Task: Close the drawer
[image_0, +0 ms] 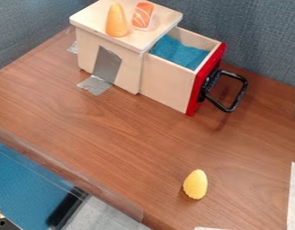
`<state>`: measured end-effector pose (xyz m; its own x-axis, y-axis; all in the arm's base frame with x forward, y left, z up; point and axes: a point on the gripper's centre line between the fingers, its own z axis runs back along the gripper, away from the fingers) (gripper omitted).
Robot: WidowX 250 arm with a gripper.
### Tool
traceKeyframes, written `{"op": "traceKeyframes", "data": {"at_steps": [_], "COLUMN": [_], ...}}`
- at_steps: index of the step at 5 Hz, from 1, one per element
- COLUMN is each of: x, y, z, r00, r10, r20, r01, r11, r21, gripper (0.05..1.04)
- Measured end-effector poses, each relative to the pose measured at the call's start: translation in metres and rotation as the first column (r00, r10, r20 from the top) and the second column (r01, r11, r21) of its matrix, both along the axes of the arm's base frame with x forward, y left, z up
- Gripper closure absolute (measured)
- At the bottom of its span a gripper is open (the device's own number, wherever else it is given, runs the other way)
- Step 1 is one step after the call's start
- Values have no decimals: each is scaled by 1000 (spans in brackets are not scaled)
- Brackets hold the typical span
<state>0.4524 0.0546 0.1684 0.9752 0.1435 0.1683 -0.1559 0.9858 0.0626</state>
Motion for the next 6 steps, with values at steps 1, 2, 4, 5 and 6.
{"op": "traceKeyframes", "data": {"at_steps": [1, 2, 4, 5, 6], "x": [0, -2, -12, -22, -31], "y": [-1, -23, -93, -130, -159], "z": [-19, -36, -42, -52, -58], "r00": [999, 995, 970, 942, 918], "r10": [-2, -61, -233, -319, -381], "r20": [-47, -77, -74, -101, -112], "r01": [1, 61, 235, 321, 383], "r11": [1000, 998, 972, 947, 924], "r21": [-5, -4, 14, 4, -7], "gripper": [83, 83, 84, 84, 84]}}
